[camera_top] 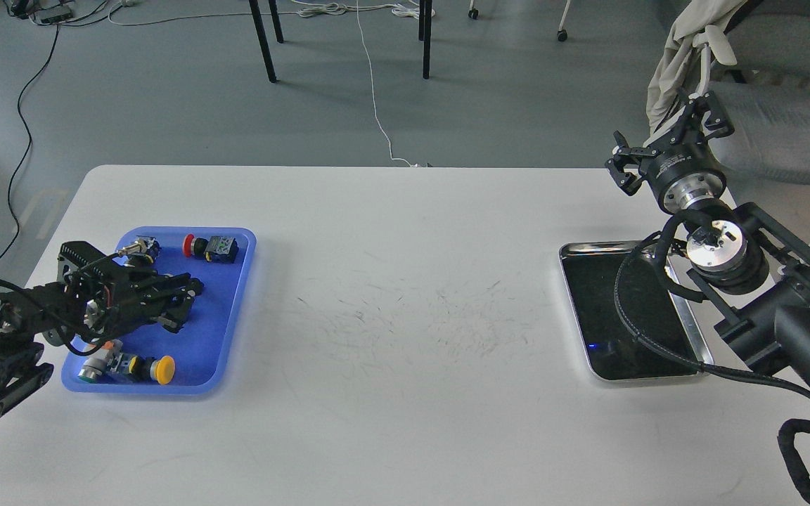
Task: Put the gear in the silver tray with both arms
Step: 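Lower the left gripper into the blue tray and grasp a black gear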
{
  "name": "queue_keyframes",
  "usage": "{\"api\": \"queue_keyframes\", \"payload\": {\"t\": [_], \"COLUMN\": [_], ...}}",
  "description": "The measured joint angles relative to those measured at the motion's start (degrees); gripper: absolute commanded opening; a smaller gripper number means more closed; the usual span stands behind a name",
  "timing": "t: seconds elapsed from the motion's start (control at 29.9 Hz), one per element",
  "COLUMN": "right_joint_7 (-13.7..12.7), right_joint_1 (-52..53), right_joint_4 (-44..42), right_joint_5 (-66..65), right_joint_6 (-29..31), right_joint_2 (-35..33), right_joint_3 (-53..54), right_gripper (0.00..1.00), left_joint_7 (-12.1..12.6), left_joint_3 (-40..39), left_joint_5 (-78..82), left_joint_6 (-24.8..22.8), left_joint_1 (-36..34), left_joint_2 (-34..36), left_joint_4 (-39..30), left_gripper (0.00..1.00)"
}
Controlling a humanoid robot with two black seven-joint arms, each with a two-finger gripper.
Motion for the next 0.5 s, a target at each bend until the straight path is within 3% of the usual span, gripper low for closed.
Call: {"api": "queue_keyframes", "payload": {"t": [0.5], "right_joint_7": [0.00], "right_joint_1": [-0.22], "right_joint_4": [-0.29], "right_joint_5": [0.00], "right_joint_6": [0.11], "right_joint_2": [0.12], "right_joint_3": [-0.17], "right_gripper": [0.99], "left_joint_7": [-0.13], "left_joint_3": [-0.17], "left_joint_5": [-4.18], "left_joint_6": [-2.35], "left_joint_1": [-1.43], "left_joint_2": [1.53], "left_joint_4": [-1.44], "left_gripper": [0.11]}}
